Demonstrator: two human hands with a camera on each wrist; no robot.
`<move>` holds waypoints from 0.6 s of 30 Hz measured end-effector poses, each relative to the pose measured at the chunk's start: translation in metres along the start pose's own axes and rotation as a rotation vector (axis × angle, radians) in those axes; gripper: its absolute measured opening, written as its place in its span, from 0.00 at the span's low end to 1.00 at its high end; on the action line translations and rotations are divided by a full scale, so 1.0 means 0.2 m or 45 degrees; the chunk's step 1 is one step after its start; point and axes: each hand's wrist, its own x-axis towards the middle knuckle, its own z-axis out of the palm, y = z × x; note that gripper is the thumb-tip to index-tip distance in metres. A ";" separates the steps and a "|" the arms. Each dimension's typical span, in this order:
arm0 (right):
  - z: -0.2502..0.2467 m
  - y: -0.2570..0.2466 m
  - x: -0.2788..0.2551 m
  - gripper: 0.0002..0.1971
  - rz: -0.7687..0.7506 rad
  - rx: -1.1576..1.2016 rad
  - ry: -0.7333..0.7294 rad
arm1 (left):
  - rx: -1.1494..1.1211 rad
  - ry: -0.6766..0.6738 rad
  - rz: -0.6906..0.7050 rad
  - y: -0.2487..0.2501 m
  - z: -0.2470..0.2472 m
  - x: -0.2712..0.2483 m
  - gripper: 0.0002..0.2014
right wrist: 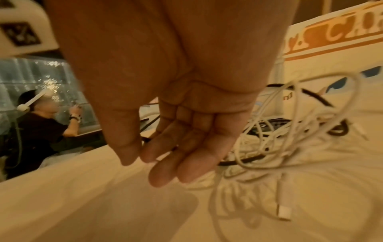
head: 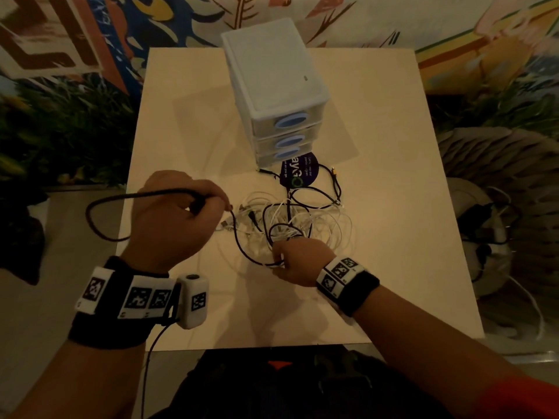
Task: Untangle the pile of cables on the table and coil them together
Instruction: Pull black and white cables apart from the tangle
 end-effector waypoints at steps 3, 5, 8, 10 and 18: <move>-0.03 0.04 -0.03 0.15 -0.029 0.092 0.076 | 0.107 -0.166 0.045 -0.04 0.09 -0.01 0.16; -0.05 0.06 -0.05 0.18 -0.033 0.133 0.130 | 0.017 -0.326 -0.008 -0.05 0.16 -0.04 0.17; -0.07 0.07 -0.07 0.14 -0.018 0.208 0.244 | -0.026 -0.553 -0.099 -0.05 0.27 -0.09 0.17; -0.08 0.07 -0.08 0.11 -0.025 0.262 0.327 | 0.023 -0.624 -0.119 -0.05 0.33 -0.12 0.20; -0.13 0.12 -0.11 0.09 -0.113 0.360 0.457 | 0.060 -0.725 -0.242 -0.09 0.47 -0.16 0.11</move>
